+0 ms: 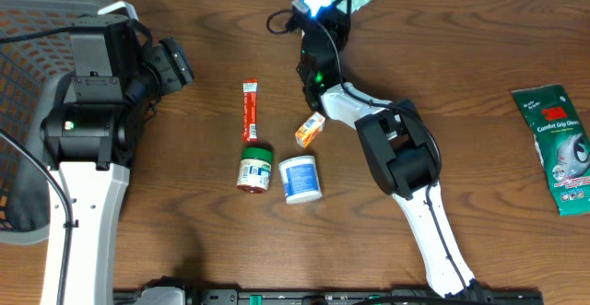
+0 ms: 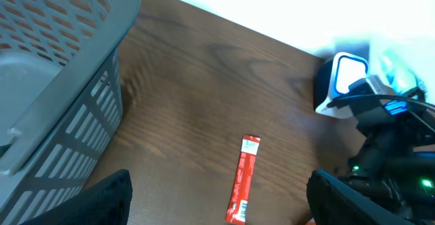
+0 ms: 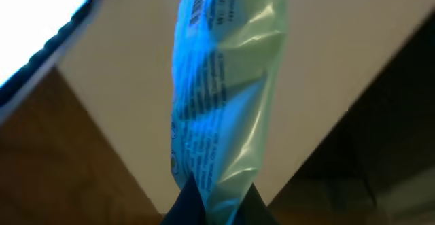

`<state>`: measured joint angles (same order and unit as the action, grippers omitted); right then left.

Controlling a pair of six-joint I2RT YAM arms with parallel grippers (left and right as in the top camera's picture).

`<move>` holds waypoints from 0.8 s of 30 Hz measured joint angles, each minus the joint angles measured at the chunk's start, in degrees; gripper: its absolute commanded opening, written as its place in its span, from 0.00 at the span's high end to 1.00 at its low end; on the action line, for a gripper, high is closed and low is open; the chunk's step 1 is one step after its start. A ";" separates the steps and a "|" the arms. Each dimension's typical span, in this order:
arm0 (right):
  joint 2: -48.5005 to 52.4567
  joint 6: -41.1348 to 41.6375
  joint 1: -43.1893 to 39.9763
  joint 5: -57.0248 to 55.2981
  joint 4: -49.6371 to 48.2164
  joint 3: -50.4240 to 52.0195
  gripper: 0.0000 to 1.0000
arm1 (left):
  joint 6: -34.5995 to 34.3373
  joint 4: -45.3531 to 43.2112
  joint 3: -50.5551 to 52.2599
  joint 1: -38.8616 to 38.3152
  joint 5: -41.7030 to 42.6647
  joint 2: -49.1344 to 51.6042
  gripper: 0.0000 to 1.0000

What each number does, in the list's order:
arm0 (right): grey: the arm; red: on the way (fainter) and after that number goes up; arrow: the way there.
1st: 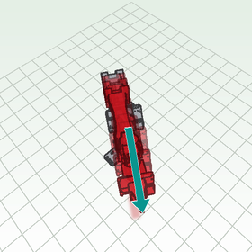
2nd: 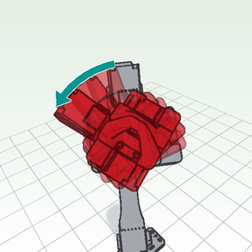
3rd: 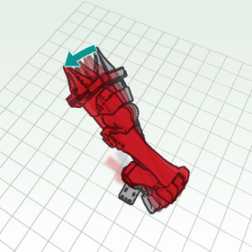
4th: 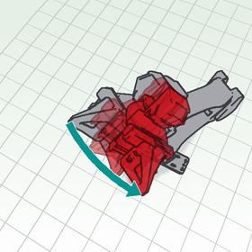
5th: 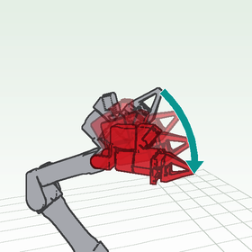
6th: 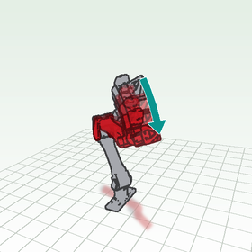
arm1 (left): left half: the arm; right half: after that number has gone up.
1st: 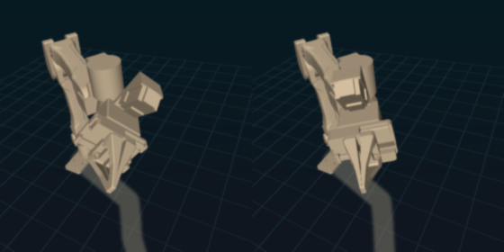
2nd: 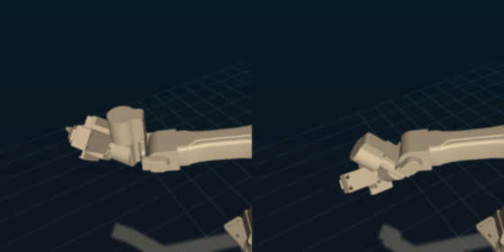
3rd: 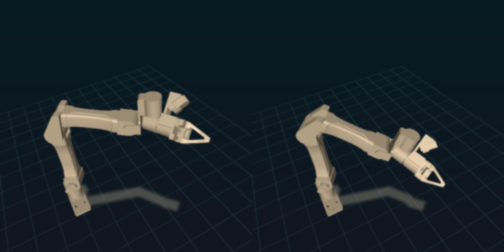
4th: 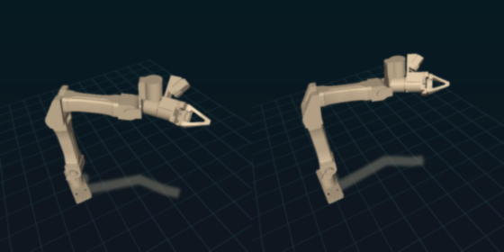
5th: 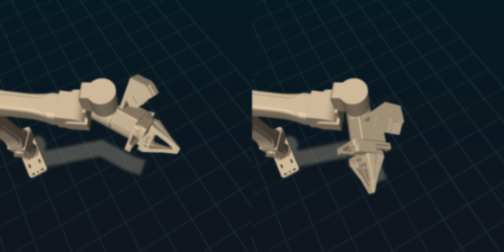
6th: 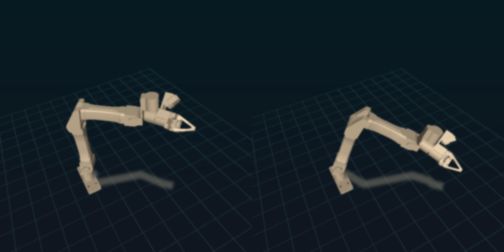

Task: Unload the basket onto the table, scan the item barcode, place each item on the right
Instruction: 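Hold the wipes packet face under the white scanner, then carry the wipes packet right toward the gloves pack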

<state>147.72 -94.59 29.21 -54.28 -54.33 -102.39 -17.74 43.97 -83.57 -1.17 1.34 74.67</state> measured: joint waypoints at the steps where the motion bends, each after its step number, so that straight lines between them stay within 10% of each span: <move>1: 0.00 0.02 0.13 -0.02 0.00 0.00 0.99 | 0.00 -0.02 0.00 0.00 0.00 0.00 0.18; 9: -2.64 3.78 0.15 -0.61 6.01 0.02 0.99 | 0.00 0.02 0.00 0.00 0.02 0.02 0.18; 24: -41.77 51.08 -1.16 21.24 83.78 -0.22 0.99 | 0.00 0.02 0.02 0.00 0.00 0.02 0.18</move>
<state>105.95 -43.51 28.05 -33.04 29.45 -102.61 -17.74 43.99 -83.55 -1.17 1.34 74.70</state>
